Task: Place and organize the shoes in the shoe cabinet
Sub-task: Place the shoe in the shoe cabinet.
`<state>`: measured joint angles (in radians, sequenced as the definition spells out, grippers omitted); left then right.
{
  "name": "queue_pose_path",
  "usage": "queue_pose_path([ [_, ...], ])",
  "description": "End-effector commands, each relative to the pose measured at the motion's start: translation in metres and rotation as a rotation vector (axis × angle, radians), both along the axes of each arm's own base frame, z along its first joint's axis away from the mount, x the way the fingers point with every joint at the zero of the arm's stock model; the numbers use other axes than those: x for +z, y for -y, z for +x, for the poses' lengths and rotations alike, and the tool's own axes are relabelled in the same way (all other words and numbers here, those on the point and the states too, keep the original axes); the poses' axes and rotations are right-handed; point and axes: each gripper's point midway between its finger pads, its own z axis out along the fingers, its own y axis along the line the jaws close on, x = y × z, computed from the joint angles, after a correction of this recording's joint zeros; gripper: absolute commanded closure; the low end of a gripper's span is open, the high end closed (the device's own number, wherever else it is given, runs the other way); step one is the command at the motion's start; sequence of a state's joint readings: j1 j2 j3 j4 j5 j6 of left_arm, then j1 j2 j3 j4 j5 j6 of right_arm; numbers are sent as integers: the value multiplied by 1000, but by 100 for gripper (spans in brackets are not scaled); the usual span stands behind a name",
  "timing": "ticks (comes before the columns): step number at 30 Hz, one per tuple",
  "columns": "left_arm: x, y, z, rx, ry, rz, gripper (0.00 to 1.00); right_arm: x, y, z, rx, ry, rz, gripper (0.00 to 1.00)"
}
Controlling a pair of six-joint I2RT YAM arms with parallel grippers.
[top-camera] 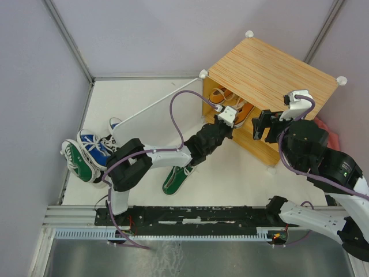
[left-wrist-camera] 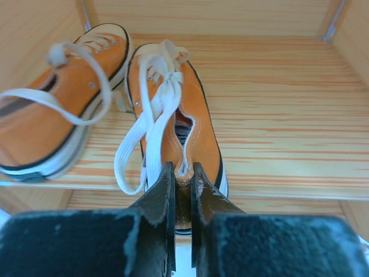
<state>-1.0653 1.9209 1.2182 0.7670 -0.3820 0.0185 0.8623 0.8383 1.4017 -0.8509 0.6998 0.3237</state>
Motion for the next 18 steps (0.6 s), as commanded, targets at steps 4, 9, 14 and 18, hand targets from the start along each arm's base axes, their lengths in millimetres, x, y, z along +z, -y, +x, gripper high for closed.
queue_pose_path([
  [4, 87, -63, 49, 132, 206, -176, 97, 9, 12, 0, -46, 40, 10, 17],
  [9, 105, -53, 56, 31, 298, -125, 97, 11, 16, 0, -61, 52, 12, 17],
  [14, 112, -43, 51, -54, 369, -70, 97, 11, 19, 1, -79, 59, 4, 17],
  [18, 120, -44, 39, -89, 391, -96, 97, 9, 18, 2, -80, 59, -2, 16],
])
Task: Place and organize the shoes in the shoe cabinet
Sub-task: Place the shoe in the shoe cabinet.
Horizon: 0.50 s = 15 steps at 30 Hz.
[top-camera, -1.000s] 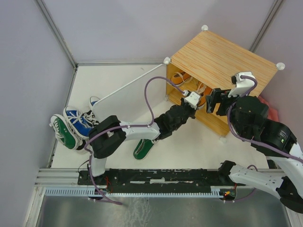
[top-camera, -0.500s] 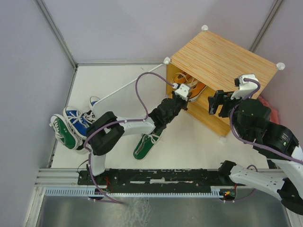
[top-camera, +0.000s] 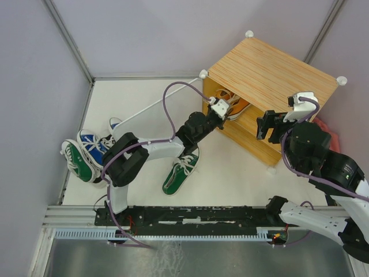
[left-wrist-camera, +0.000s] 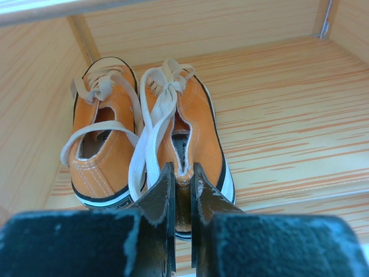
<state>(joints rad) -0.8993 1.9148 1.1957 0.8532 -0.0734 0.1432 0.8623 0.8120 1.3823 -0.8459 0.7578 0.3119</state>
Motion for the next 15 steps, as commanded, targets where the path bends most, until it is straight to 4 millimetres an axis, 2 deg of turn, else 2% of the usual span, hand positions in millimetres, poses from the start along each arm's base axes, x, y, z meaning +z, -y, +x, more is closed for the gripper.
queue_pose_path([
  [1, 107, -21, -7, 14, 231, -179, 97, 8, 3, 4, -27, 37, 8, 16],
  [5, 128, -34, -19, 25, 246, -242, 97, 5, 2, 5, -32, 32, 1, 16],
  [12, 130, -75, 6, 288, 289, -164, 97, 2, 5, 2, -34, 29, 9, 16],
  [15, 132, -83, 7, 310, 296, -161, 97, 2, 7, 1, -39, 34, 13, 16],
])
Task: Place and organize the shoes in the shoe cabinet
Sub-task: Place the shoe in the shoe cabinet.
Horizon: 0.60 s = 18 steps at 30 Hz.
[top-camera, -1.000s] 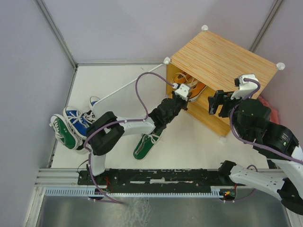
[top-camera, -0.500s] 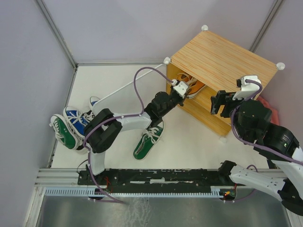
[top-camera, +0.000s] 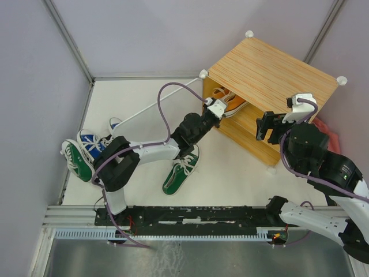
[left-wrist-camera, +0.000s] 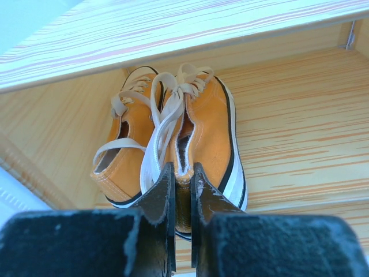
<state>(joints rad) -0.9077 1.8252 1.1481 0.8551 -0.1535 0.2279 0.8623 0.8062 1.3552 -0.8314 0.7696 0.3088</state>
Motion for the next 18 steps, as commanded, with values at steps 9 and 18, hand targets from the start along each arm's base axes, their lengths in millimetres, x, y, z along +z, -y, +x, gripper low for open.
queue_pose_path([
  [9, 105, -43, -19, 10, 205, -242, 97, 4, 6, -1, -24, 26, 19, 16],
  [18, 78, -33, 2, 57, 159, -345, 97, 2, 10, -4, -26, 22, 18, 16],
])
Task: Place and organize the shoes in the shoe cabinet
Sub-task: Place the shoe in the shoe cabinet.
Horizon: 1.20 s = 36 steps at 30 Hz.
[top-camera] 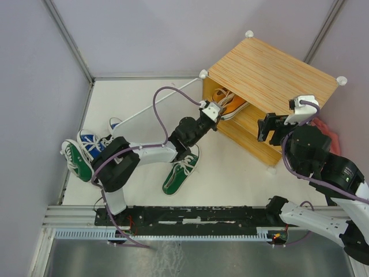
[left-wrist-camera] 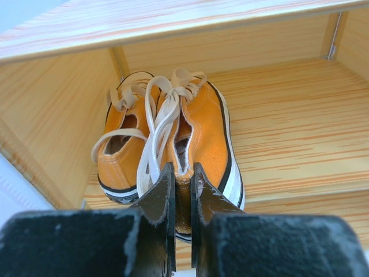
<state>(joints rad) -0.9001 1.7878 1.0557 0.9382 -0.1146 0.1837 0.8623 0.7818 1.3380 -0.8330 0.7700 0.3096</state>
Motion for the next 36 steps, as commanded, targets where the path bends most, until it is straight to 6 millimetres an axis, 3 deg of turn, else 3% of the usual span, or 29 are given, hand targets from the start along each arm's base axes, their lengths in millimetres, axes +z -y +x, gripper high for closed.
queue_pose_path([
  [1, 79, -24, 16, 105, 158, -317, 97, 4, 7, -1, -28, 19, 13, 16],
  [7, 77, -17, 27, 152, 203, -392, 96, 5, 10, -2, -34, 23, 2, 16],
  [10, 66, -11, 31, 181, 203, -364, 82, 5, 11, -3, -34, 20, -6, 16],
  [15, 49, -15, 30, 230, 184, -315, 43, 5, 15, -4, -41, 30, -4, 16],
  [19, 39, -24, 23, 240, 173, -284, 21, 4, 13, -3, -35, 26, -8, 16],
  [21, 40, -30, 18, 237, 170, -282, 1, 2, 11, -2, -31, 22, -11, 16],
  [24, 40, -31, 7, 199, 162, -241, 1, 1, 9, -1, -27, 17, -16, 16],
  [29, 34, -13, -11, 67, 182, -109, 1, 2, 9, -2, -27, 22, -7, 16],
  [36, -9, 30, -22, -168, 121, 158, 0, 1, 11, -3, -29, 17, -9, 16],
])
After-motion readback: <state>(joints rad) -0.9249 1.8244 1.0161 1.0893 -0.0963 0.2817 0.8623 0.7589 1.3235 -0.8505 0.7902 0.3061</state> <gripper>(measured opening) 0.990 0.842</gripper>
